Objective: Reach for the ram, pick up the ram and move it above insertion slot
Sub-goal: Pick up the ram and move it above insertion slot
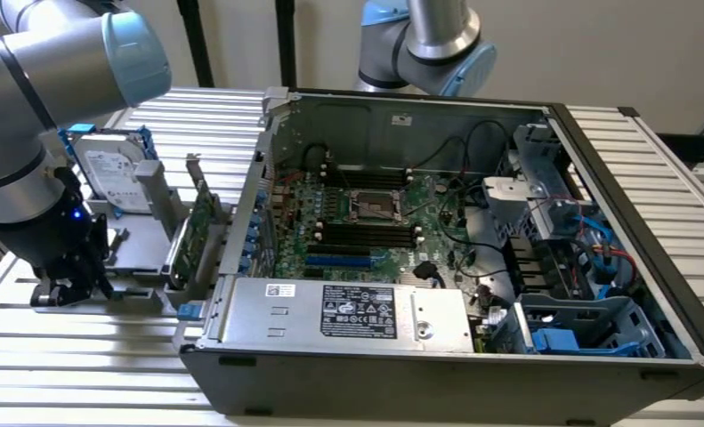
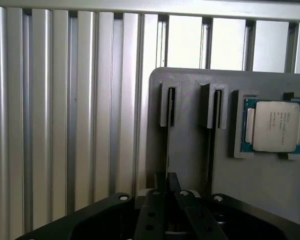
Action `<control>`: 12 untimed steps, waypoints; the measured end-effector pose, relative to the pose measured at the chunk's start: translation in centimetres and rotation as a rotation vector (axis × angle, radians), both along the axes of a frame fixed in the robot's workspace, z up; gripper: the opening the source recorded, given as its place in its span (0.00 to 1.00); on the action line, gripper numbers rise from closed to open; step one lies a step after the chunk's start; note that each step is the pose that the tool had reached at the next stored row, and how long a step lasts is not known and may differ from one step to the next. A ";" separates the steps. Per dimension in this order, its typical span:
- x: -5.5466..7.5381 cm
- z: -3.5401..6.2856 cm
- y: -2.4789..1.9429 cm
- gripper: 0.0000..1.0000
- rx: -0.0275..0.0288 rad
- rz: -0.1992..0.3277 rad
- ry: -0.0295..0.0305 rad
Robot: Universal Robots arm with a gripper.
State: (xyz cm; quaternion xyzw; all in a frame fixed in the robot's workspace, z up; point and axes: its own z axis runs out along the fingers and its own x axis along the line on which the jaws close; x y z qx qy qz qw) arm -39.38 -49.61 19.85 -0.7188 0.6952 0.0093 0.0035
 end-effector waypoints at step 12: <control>0.1 0.00 0.00 0.13 0.0000 -0.004 -0.0001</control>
